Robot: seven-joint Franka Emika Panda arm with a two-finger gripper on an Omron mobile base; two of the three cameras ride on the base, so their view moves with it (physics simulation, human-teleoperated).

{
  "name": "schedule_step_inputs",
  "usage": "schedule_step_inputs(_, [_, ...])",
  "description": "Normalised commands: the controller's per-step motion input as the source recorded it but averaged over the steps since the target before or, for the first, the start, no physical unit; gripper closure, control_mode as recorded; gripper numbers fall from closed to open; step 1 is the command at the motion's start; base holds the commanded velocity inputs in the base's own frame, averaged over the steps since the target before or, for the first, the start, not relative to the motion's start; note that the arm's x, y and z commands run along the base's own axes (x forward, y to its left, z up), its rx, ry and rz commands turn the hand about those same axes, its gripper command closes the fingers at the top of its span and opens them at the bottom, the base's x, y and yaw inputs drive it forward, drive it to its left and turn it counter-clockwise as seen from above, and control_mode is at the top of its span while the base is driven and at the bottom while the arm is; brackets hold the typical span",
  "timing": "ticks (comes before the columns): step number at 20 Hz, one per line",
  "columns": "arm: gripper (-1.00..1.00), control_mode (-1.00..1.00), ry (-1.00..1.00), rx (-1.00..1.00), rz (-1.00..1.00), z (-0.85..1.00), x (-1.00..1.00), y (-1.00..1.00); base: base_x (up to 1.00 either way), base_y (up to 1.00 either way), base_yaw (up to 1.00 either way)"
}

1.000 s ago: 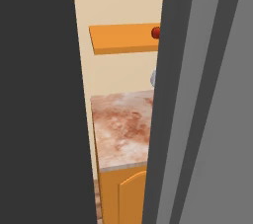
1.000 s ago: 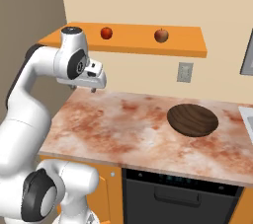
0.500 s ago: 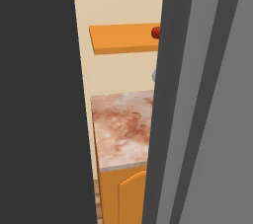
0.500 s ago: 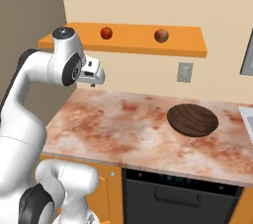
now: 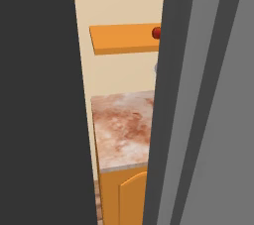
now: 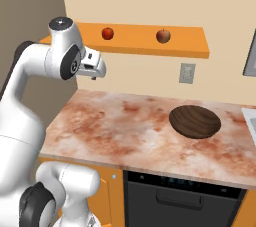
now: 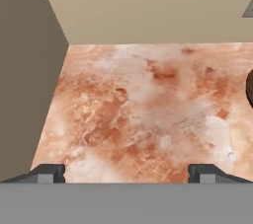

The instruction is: Pick the apples from the cabinet and place them in one bowl. Pick the bell pepper from the sink and place it in the other bowl.

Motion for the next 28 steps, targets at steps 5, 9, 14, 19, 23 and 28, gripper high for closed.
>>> schedule_step_inputs(5, [-1.00, -1.00, -0.06, 0.00, 0.00, 0.36, 0.00, -0.06, 0.00, 0.00, 0.00])
schedule_step_inputs(9, [-1.00, -1.00, -0.19, 0.00, 0.00, 0.31, 0.00, -0.07, 0.00, 0.00, 0.00])
schedule_step_inputs(14, [-1.00, -1.00, -0.30, -0.01, 0.00, 0.25, 0.01, -0.04, 0.00, 0.00, 0.00])
schedule_step_inputs(19, [-1.00, -1.00, -0.12, 0.00, 0.00, 0.25, 0.15, -0.01, 0.00, 0.00, 0.00])
schedule_step_inputs(23, [-1.00, -1.00, -0.01, 0.00, -0.01, 0.25, 0.27, -0.03, 0.00, 0.00, 0.00])
schedule_step_inputs(28, [-1.00, -1.00, 0.01, 0.00, -0.03, 0.25, 0.30, -0.04, 0.00, 0.00, 0.00])
